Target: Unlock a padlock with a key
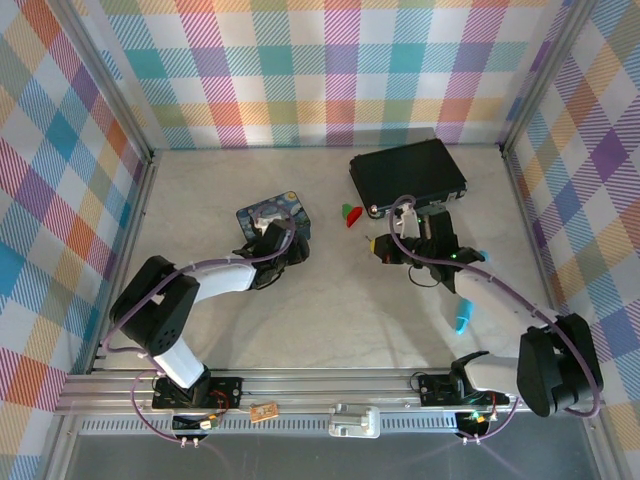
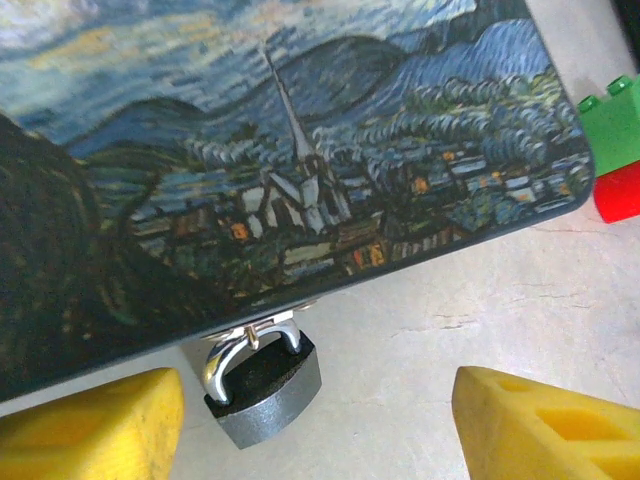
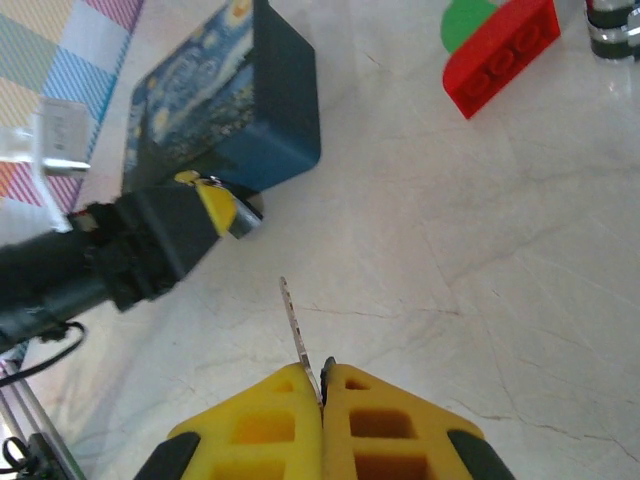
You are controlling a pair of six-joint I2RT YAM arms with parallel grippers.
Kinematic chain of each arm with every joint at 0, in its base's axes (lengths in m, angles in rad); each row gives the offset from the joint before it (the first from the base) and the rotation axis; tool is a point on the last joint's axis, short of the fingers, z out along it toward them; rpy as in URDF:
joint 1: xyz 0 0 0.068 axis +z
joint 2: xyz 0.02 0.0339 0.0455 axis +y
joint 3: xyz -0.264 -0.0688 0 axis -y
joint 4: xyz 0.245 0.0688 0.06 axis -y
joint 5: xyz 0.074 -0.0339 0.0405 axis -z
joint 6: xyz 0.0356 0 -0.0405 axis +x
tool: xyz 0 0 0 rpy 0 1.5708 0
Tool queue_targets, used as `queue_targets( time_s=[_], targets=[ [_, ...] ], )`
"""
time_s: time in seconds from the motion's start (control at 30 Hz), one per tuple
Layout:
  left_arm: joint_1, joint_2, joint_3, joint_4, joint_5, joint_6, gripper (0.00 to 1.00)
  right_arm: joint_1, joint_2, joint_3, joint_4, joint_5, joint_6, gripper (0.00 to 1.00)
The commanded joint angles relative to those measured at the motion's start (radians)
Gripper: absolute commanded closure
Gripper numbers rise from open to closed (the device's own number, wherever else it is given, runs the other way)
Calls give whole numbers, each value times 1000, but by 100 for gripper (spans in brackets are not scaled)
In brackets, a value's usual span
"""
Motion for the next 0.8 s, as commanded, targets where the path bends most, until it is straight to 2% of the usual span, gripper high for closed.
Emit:
queue_targets(
  time_s=[0.0,0.1,0.23,0.43,0.7,0.77],
  targets=[
    [-6,40,-14,74,-35,10,30,3,-29,-30,36,-31,21,100],
    [-6,81,7,91,-66,12,31,3,-41,-39,41,-34,22,100],
    [-9,111,54,-17,-172,-39,32,3,-63,-57,55,-25,31,100],
    [-9,154,73,-20,-188,-58,34,3,-56,-53,63,-19,24,100],
    [-9,199,88,32,-207,-40,56,3,-35,-46,67,-30,18,100],
    [-8,200,86,41,-212,-29,59,4,-35,-46,70,-31,13,100]
  ],
)
